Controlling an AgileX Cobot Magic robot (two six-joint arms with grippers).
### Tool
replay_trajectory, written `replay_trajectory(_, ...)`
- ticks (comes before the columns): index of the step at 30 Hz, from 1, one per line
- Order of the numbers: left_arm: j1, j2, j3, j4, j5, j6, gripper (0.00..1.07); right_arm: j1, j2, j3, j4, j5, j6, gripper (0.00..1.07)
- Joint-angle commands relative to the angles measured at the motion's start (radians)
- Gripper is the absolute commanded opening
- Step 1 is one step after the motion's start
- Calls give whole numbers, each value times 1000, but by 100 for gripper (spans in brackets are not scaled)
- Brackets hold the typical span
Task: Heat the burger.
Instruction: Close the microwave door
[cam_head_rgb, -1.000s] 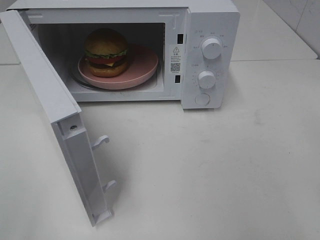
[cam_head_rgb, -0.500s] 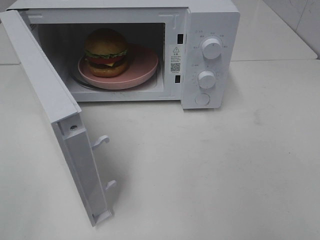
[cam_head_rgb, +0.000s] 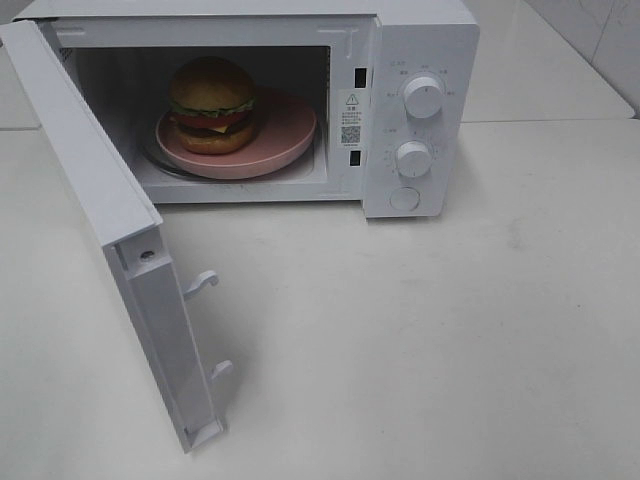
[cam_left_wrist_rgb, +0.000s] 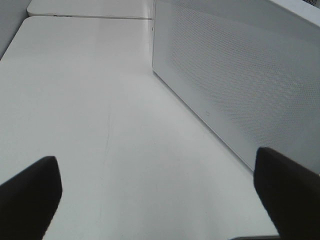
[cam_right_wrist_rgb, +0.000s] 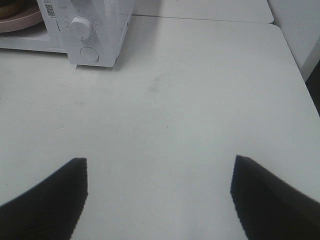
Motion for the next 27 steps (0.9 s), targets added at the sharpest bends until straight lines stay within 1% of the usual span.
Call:
replay_trajectory(1, 2, -15, 0, -1, -8, 0, 98, -4, -28, 2, 0, -10, 3, 76)
replay_trajectory(27, 2, -6, 0, -1, -8, 0, 98, -4, -27, 2, 1, -10, 3, 76)
